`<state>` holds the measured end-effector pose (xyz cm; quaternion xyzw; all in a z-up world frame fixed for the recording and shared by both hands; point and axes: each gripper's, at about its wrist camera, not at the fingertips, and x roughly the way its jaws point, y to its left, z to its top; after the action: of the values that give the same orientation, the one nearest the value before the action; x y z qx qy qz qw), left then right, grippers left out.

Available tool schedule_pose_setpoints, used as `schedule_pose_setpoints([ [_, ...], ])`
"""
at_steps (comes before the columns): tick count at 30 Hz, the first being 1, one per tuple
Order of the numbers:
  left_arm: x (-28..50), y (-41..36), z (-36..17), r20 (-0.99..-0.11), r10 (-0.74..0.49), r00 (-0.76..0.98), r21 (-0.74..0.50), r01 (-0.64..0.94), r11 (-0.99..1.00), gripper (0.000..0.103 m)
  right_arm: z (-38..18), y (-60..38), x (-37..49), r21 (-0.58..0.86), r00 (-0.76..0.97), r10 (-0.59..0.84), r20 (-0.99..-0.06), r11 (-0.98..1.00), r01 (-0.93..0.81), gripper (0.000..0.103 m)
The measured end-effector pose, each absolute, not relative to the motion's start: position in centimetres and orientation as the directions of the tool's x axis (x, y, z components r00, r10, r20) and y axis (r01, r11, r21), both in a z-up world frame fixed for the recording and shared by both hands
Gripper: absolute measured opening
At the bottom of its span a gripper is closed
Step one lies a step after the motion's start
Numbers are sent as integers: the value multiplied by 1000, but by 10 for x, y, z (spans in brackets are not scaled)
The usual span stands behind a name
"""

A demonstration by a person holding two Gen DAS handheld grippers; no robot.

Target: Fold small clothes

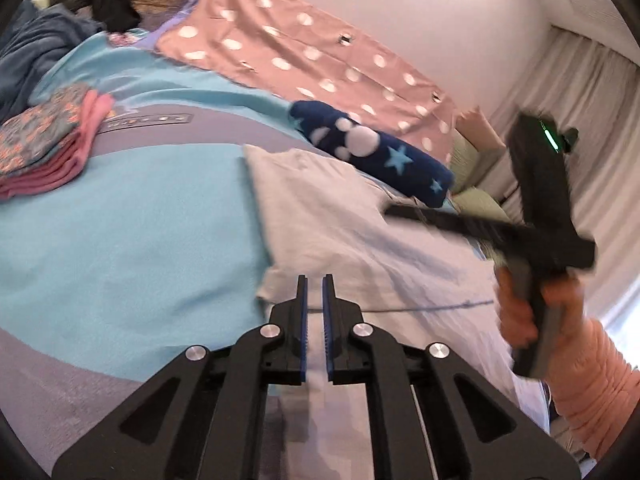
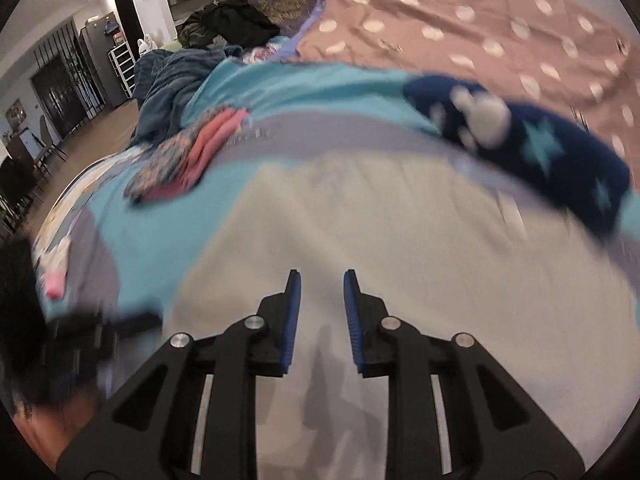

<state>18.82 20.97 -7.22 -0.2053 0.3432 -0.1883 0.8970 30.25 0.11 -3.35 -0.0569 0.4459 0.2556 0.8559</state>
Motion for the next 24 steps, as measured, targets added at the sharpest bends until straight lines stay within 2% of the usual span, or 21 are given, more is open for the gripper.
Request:
schedule_pose_setpoints([
  [2, 198, 206, -84, -608, -450, 654, -478, 150, 865, 12, -56, -21, 293, 139, 443, 349, -826, 887, -440, 55],
  [3, 205, 206, -91, -640, -448, 624, -483, 128, 866, 12, -72, -26, 295, 127, 420, 307, -854, 906, -404, 54],
  [6, 211, 209, -97, -649, -461, 605, -500, 117, 858, 12, -77, -25, 289, 113, 467, 311, -828, 908, -403, 56],
  [8, 207, 203, -91, -664, -413, 623, -447, 112, 887, 12, -72, -21, 284, 105, 470, 296, -832, 915, -390, 62],
  [10, 197, 195, -77, -664, -335, 668, -373, 92, 923, 12, -60, -25, 270, 99, 490, 294, -821, 917, -385, 62],
  [13, 188, 187, -54, -631, -267, 728, -288, 100, 952, 15, -37, -41, 243, -10, 591, 229, -774, 928, -372, 62],
  [15, 181, 174, -35, -609, -251, 752, -251, 118, 961, 21, -28, -61, 228, -63, 651, 187, -736, 938, -341, 62],
  [17, 180, 160, -24, -603, -248, 758, -228, 135, 964, 40, -21, -89, 214, -56, 686, 169, -708, 955, -292, 62],
  [19, 180, 139, -15, -602, -254, 757, -204, 161, 966, 45, -16, -131, 205, 48, 694, 197, -693, 972, -228, 65],
  [20, 181, 129, -11, -608, -246, 755, -186, 166, 968, 47, -16, -150, 203, 92, 700, 202, -685, 977, -193, 72],
  [21, 183, 117, -9, -618, -237, 750, -162, 173, 971, 49, -17, -178, 199, 154, 711, 204, -673, 979, -135, 74],
  [23, 182, 100, -7, -624, -239, 744, -148, 187, 971, 66, -23, -229, 193, 244, 724, 185, -665, 969, -24, 74],
  [24, 183, 91, -8, -623, -246, 742, -152, 194, 969, 71, -29, -260, 190, 292, 723, 166, -671, 955, 52, 74],
])
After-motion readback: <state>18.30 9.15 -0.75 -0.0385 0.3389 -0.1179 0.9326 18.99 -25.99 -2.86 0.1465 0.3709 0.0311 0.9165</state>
